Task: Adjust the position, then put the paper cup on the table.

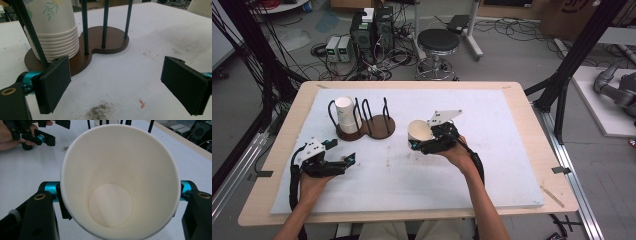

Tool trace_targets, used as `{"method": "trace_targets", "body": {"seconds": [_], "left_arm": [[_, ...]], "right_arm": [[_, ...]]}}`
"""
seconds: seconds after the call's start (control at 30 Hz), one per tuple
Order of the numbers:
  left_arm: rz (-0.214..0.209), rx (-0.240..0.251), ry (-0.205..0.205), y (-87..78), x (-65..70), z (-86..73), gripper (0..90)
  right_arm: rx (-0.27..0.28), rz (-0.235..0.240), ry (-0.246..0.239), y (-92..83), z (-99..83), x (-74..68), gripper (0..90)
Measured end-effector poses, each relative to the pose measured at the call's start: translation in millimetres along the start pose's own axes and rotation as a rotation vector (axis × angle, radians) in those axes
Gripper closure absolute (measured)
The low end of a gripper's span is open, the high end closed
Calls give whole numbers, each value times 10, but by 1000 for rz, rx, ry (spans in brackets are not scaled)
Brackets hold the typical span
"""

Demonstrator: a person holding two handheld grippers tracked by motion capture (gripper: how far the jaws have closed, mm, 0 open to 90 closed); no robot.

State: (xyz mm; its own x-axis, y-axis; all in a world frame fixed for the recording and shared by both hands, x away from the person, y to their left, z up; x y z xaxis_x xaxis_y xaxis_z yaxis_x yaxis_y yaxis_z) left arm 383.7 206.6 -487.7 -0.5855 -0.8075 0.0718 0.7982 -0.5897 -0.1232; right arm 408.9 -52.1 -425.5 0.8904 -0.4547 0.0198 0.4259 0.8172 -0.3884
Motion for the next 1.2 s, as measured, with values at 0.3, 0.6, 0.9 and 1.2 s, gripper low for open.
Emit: {"method": "trace_targets", "body": {"seconds": [0.3, 0.6, 0.9, 1.2], "left_arm": [[-1, -6, 6, 6, 5, -7, 97], [-1, -6, 1, 6, 1, -7, 97], [-2, -6, 1, 5, 2, -7, 97], [-1, -8, 6, 5, 4, -9, 97]], "right_arm": [[-26, 7, -14, 42, -29, -10, 302], [-20, 6, -10, 28, -3, -27, 302], [-19, 3, -9, 38, -1, -19, 302], [-31, -4, -21, 81, -20, -8, 302]]}}
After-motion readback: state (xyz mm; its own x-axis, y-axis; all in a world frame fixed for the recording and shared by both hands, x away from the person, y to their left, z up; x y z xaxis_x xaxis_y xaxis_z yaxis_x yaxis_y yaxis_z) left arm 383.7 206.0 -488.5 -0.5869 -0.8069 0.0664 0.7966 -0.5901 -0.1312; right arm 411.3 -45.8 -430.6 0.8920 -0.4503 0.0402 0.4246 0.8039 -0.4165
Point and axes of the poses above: each handheld gripper's, and its own axes: y roughly forward along the jaws, z roughly out of its top, x roughly to its right, the point moved 10 cm from there along y, roughly forward along the jaws, and after that the axes turned 11 degrees about x, right-handed, at the moved point
